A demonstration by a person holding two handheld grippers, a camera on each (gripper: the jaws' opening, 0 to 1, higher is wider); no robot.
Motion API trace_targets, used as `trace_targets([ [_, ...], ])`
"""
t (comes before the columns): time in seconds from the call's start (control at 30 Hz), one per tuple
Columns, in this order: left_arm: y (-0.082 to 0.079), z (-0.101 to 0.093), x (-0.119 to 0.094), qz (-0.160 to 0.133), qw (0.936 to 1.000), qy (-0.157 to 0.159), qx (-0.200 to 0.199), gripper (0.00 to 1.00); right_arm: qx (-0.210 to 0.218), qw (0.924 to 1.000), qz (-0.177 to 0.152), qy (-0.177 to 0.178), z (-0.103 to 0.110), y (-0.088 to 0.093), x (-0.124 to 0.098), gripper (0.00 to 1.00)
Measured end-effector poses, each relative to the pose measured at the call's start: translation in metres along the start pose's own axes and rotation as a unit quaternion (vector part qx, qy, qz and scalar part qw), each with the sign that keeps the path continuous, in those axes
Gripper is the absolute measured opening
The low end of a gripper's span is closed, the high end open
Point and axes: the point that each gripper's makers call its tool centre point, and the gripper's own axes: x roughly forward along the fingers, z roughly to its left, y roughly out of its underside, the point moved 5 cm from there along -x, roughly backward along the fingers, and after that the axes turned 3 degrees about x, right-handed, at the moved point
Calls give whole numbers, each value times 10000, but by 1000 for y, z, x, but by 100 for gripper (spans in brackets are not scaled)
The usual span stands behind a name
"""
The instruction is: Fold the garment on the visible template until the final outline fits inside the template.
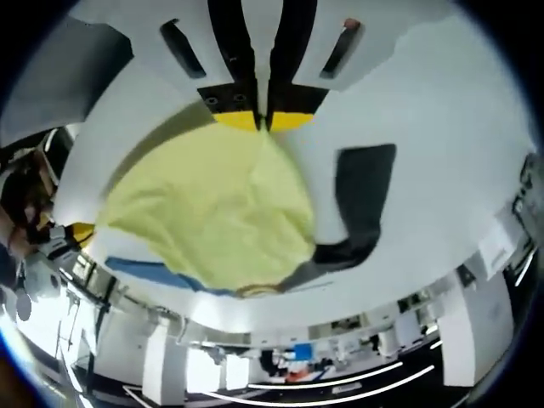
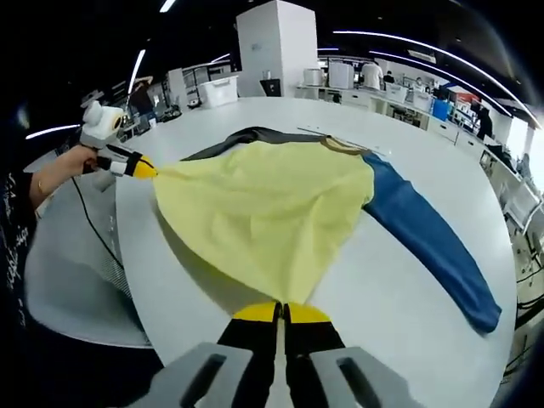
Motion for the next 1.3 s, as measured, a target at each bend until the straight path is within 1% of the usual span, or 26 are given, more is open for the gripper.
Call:
trace_targets([
  [0.1, 7, -2, 4, 164, 9999, 54, 1, 0, 62, 10000, 1, 10, 0, 4, 1, 0],
  [0.2, 11, -4, 5, 241, 9997, 46, 93, 0, 54, 10000, 47, 52, -1, 8, 2, 0],
  [0.43, 16, 0, 5, 350, 9991, -68, 243, 0, 38, 10000, 73, -45, 10, 17, 4, 0],
  [0.5, 18, 1, 6, 366, 9990, -74, 232, 0, -6, 9999, 109, -21, 12, 20, 5, 0],
  [0.6, 20, 2, 7, 365, 9991, -72, 205, 0, 40, 9999, 99, 3, 13, 24, 6, 0],
  [0.7, 23, 3, 8, 366, 9992, -71, 168, 0, -113, 9998, 140, 75, 13, 29, 8, 0],
  [0.8, 24, 5, 8, 288, 9995, -42, 95, 0, -259, 9995, 132, 135, 14, 31, 9, 0],
  [0.93, 28, 8, 10, 294, 9995, -28, 68, 0, -266, 9994, 207, 118, 15, 36, 13, 0],
  [1.17, 33, 7, 14, 327, 9993, -6, 169, 0, -383, 9986, 314, 162, 16, 41, 16, 0],
  [1.3, 35, 5, 17, 425, 9987, -30, 285, 0, -494, 9980, 360, 189, 16, 42, 18, 0],
])
